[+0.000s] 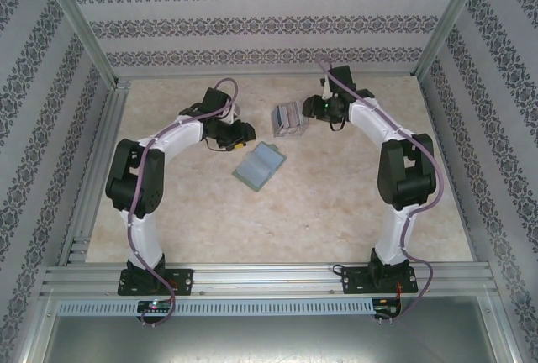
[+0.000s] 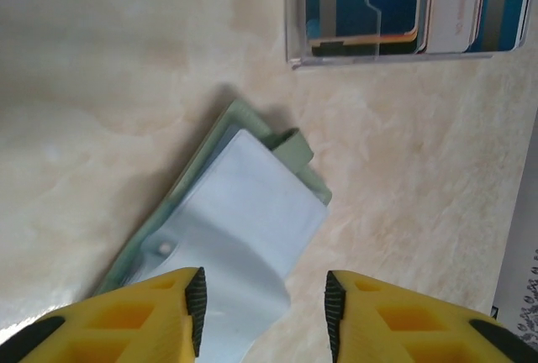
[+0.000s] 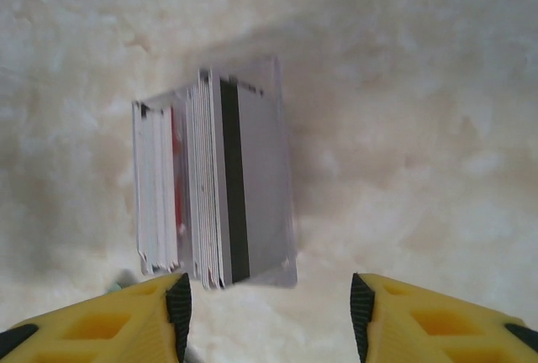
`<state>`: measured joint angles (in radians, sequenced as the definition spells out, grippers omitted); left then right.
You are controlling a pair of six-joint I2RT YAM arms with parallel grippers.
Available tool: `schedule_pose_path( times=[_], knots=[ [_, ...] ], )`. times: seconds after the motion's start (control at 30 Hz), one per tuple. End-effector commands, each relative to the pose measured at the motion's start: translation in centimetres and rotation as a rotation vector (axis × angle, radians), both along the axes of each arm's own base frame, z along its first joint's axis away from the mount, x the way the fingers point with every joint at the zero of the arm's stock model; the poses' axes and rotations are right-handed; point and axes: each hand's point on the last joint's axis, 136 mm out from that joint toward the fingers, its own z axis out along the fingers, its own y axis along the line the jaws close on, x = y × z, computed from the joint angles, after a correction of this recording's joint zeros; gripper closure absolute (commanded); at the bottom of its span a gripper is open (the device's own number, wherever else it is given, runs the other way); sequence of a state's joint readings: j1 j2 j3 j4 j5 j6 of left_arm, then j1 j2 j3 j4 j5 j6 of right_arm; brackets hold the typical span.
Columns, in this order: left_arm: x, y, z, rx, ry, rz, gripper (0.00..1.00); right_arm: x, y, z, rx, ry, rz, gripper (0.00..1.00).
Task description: Put the credit cards into the card holder
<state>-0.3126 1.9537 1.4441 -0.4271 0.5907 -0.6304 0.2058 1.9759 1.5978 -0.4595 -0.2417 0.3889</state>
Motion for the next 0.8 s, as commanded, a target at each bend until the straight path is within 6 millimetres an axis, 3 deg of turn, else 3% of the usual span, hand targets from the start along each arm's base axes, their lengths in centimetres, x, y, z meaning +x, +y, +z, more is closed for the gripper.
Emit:
schedule_pose_path(
  times=[0.0,0.13,0.4,0.57,0.77],
  knots=[
    [1.1,-1.1,0.3,-0.011,0.016,-0.005,0.54,0.7,2.0,-0.4,0.064,0.032,0.059,0.44],
    [3.1,-2.4,0.3,-0.016,0.009,-0.015,0.54,1.7,3.0,0.0,0.075,0.02,0.084,0.44],
    [6.5,-5.0,-1.7,-0.037,0.03,-0.055,0.53,2.7,4.7,-1.2,0.098,0.062,0.124,0.44],
    [7.4,-6.2,-2.7,-0.046,0.04,-0.066,0.53,3.4,5.1,-2.5,0.077,0.089,0.127,0.44],
    [7.6,-6.9,-3.0,-0.052,0.05,-0.08,0.53,3.8,6.4,-2.6,0.058,0.093,0.156,0.43]
  ],
)
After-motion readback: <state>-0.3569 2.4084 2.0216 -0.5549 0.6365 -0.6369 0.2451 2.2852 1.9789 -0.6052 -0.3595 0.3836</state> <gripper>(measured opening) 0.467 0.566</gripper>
